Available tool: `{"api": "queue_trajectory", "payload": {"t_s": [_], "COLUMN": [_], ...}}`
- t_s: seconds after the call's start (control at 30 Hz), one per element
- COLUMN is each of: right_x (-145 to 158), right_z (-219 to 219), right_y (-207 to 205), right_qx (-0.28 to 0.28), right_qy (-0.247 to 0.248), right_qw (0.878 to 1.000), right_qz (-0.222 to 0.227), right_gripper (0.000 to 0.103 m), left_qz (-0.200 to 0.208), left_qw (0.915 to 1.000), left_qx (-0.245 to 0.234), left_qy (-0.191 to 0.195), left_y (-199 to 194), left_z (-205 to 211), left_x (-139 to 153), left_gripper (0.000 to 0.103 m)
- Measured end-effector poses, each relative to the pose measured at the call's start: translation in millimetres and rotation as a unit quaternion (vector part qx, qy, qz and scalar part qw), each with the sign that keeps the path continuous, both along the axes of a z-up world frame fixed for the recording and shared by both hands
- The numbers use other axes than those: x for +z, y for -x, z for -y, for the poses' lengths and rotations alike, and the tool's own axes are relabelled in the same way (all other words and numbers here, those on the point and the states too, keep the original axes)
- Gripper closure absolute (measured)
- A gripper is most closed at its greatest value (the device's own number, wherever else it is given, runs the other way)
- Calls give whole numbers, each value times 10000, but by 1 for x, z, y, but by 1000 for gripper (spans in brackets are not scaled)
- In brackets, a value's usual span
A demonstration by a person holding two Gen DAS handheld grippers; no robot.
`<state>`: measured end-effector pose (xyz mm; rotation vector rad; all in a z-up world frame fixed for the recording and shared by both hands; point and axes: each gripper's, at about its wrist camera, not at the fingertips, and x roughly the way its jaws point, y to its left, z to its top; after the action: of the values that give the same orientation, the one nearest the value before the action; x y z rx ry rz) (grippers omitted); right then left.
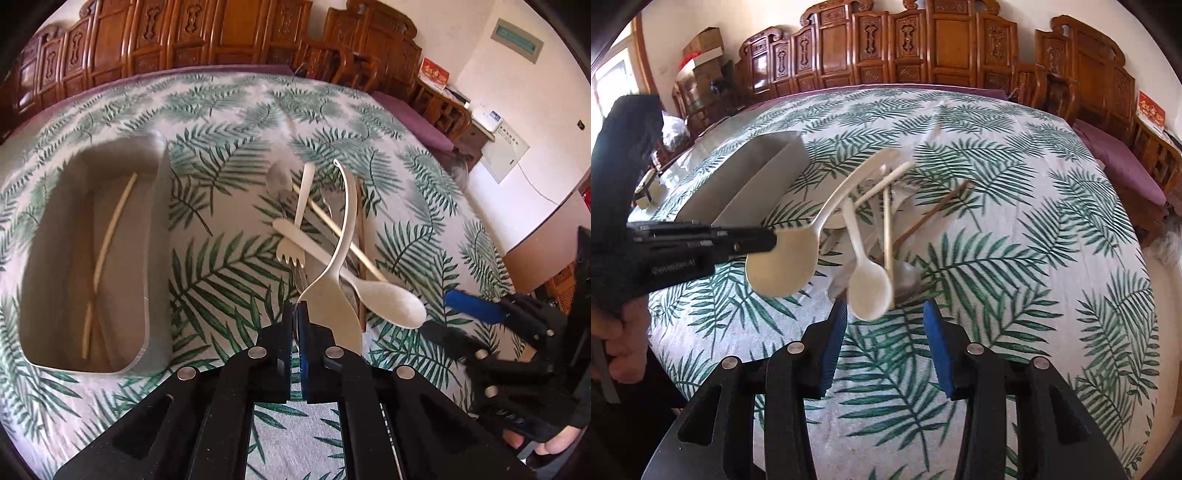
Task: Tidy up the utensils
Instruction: 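Grasp a small cream spoon with the right tool while the left tool lifts its spoon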
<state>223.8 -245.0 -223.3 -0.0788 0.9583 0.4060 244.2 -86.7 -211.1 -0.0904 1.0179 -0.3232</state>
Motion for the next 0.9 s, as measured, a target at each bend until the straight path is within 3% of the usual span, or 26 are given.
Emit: {"api": "queue_trajectory", "payload": {"t_s": [0.3,0.63,0.7,0.77,0.9], "right_x": [-5,-19,-19,-18,-19], "right_z": [-30,-36,-38,-39,-40], "right_y": [-8,-17,-18,-19,-19], "right_qx": [416,507,528,532,518], "right_qy": [334,630,629,649,654], "right_qw": [9985,9967,9966,9965,9965], "right_qz": [88,-12,-19,-32,-60], "right_gripper": [57,58,60,69,69], "left_qz": [220,284,305,321,337], "left_qw": [9997,9994,9994,9993,9992], "left_qx": [79,116,119,126,147], "left_qy": [74,142,134,136,150], "left_y": [4,4,5,5,5], "left_z": [-16,-23,-24,-25,-28], "left_x": [17,24,25,26,28], "left_gripper": [101,101,101,101,101]}}
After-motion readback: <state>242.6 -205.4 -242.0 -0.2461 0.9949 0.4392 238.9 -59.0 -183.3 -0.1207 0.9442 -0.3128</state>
